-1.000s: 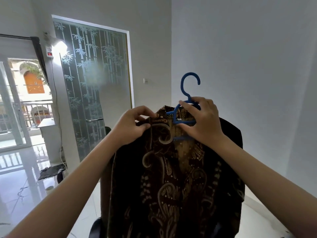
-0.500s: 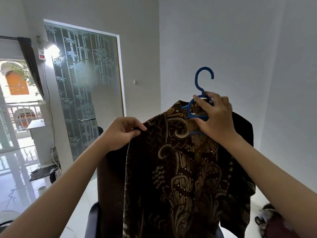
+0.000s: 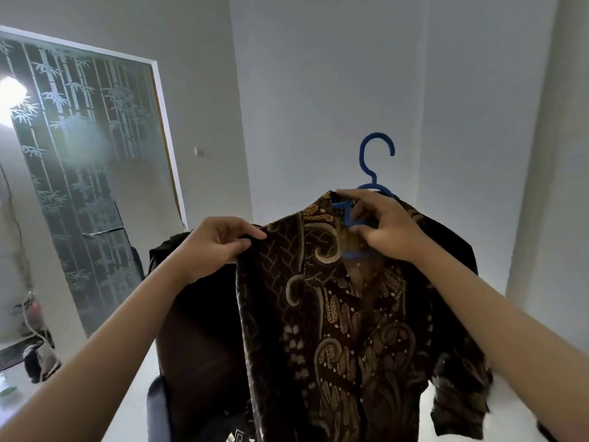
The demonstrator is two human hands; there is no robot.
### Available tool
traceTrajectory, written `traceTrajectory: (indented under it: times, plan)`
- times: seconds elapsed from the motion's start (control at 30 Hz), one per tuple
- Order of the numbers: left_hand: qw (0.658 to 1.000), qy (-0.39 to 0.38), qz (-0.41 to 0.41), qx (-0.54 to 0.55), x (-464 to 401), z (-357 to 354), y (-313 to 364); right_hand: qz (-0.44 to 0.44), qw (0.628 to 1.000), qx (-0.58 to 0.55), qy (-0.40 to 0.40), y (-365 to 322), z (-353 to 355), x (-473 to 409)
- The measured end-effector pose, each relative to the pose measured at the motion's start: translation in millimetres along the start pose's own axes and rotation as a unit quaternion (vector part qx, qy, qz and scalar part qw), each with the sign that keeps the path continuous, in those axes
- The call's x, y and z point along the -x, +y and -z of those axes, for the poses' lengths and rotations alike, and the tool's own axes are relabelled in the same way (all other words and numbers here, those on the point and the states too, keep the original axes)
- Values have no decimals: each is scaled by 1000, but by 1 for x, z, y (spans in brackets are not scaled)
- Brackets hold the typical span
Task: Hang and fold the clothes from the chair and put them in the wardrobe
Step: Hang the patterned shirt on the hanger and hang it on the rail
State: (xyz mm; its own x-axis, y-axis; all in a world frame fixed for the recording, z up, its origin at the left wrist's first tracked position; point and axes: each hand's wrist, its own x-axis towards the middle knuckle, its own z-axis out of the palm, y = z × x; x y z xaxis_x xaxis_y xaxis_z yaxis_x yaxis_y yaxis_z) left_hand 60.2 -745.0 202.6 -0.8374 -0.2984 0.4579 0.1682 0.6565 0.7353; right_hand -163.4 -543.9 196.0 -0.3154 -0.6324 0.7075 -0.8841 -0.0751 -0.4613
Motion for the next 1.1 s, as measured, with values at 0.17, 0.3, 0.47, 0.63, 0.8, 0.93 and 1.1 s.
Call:
traceTrajectory:
  times: [0.17, 0.3, 0.47, 0.63, 0.8, 0.93, 1.1]
  plan:
    - [1000, -27, -10, 7, 22, 11, -8, -68, 996, -56, 24, -57, -18, 24]
    - [996, -88, 3, 23, 37, 10, -9, -57, 994, -16, 95, -82, -23, 47]
    - [985, -127, 10, 116, 44, -21, 7, -106, 987, 49, 106, -98, -2, 83]
    - [968, -152, 17, 199, 51, -66, 29, -163, 967, 132, 143, -114, 32, 114]
    - [949, -176, 11, 262, 57, -102, 53, -194, 915, 191, 298, -130, 56, 146]
    - [936, -193, 4, 295, 61, -126, 76, -202, 883, 214, 365, -144, 76, 169]
    - [924, -211, 0, 318, 71, -163, 117, -203, 851, 255, 412, -161, 105, 205]
